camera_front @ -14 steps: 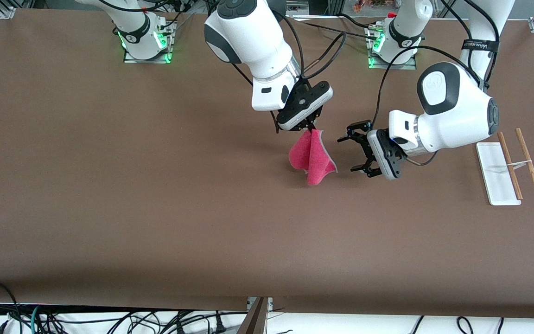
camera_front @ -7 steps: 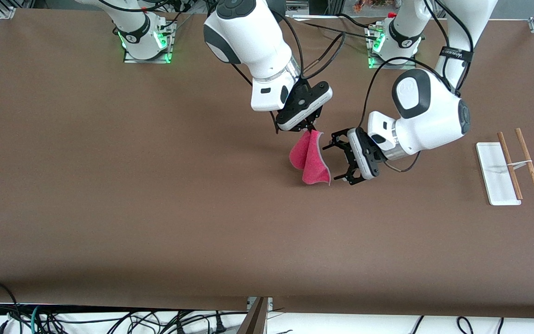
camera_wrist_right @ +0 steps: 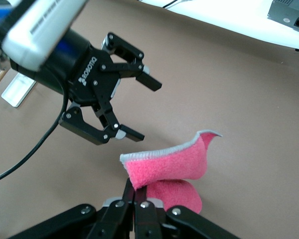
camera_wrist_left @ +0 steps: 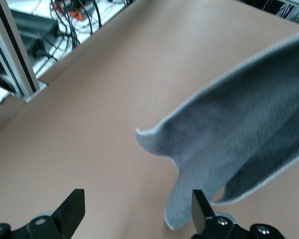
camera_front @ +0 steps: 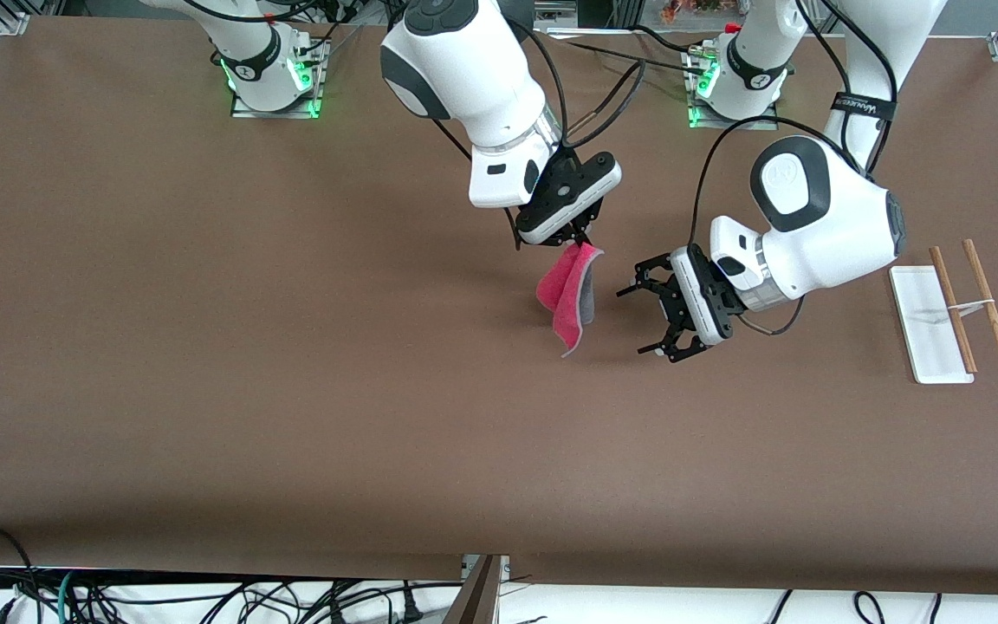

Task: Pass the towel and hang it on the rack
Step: 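Move the open left gripper onto the hanging towel below the right gripper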

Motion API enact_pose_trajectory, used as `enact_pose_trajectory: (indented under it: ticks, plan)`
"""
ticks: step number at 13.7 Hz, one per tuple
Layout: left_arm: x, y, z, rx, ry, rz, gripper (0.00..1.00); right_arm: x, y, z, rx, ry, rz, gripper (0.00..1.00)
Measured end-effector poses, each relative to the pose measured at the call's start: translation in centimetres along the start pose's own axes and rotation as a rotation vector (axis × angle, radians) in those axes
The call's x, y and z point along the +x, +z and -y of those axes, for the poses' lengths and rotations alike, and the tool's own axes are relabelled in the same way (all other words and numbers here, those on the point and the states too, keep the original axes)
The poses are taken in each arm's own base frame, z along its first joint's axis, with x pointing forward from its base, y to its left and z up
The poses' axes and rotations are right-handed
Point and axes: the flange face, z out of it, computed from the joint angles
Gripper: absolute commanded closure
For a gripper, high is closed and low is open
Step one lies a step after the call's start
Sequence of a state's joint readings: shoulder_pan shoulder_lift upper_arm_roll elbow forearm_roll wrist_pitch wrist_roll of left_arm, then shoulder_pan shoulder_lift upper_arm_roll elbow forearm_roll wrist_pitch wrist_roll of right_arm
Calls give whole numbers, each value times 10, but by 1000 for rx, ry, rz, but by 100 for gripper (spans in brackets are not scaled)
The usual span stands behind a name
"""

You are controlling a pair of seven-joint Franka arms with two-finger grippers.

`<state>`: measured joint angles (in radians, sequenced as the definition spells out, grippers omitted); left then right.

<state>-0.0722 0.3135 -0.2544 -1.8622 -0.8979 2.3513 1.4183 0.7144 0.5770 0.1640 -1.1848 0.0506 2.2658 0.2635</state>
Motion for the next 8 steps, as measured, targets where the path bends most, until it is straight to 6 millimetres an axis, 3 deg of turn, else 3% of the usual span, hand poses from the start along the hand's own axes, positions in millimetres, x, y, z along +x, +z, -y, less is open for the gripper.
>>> enact_pose_trajectory:
  ticks: [5,8]
  plan:
    - [8,1,9,4,7,-23,5,0,0,0,0,0,0,100]
    - [27,5,16,6,52,-51,5,0,0,0,0,0,0,100]
